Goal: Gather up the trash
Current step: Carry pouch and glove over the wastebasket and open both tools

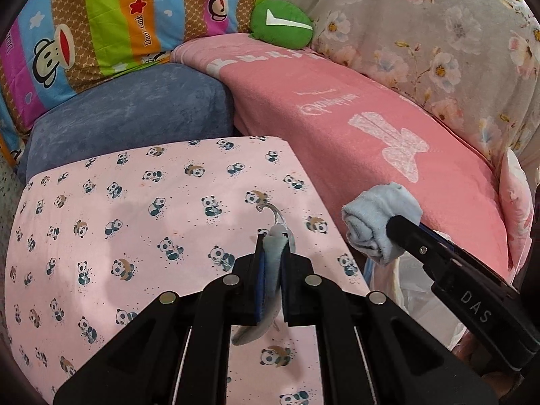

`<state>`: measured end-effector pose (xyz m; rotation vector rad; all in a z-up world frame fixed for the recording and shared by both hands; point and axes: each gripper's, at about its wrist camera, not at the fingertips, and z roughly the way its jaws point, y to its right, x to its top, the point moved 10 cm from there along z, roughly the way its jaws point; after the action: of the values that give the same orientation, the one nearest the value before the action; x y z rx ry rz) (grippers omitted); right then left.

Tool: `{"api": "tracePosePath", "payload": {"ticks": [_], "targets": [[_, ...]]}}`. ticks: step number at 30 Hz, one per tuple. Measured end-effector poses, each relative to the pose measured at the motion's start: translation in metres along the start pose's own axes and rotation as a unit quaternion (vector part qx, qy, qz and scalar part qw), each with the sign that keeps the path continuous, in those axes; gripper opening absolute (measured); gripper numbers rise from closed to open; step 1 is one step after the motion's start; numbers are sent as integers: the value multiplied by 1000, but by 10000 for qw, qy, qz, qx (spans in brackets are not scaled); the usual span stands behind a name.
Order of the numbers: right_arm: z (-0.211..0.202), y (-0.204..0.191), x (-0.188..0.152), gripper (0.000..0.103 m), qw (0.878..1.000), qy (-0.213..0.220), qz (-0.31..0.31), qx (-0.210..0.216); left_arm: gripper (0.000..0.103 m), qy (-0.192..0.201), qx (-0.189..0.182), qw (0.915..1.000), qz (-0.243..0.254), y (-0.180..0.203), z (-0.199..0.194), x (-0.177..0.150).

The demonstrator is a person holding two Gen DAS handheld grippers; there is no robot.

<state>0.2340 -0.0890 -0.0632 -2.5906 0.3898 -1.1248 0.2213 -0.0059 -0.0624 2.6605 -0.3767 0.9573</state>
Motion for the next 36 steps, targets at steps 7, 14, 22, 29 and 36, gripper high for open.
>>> {"api": "tracePosePath", "payload": {"ticks": [7, 14, 22, 29, 36], "targets": [[-47, 33, 3, 19, 9993, 302, 142, -163, 7, 101, -282, 9991, 315, 52, -17, -3], [-93, 82, -1, 19, 9970, 536, 325, -458, 7, 135, -573, 9960, 673, 105, -28, -9], [-127, 137, -16, 19, 9932, 621, 591, -787, 7, 41, -952, 9901, 1034, 165, -27, -20], [-144, 183, -30, 20, 9895, 620, 844, -999, 8, -143, -1225, 9852, 1192, 202, -18, -31], [-150, 210, -39, 20, 9877, 571, 963, -1090, 10, -228, -1257, 9837, 1269, 222, -9, -40]]}}
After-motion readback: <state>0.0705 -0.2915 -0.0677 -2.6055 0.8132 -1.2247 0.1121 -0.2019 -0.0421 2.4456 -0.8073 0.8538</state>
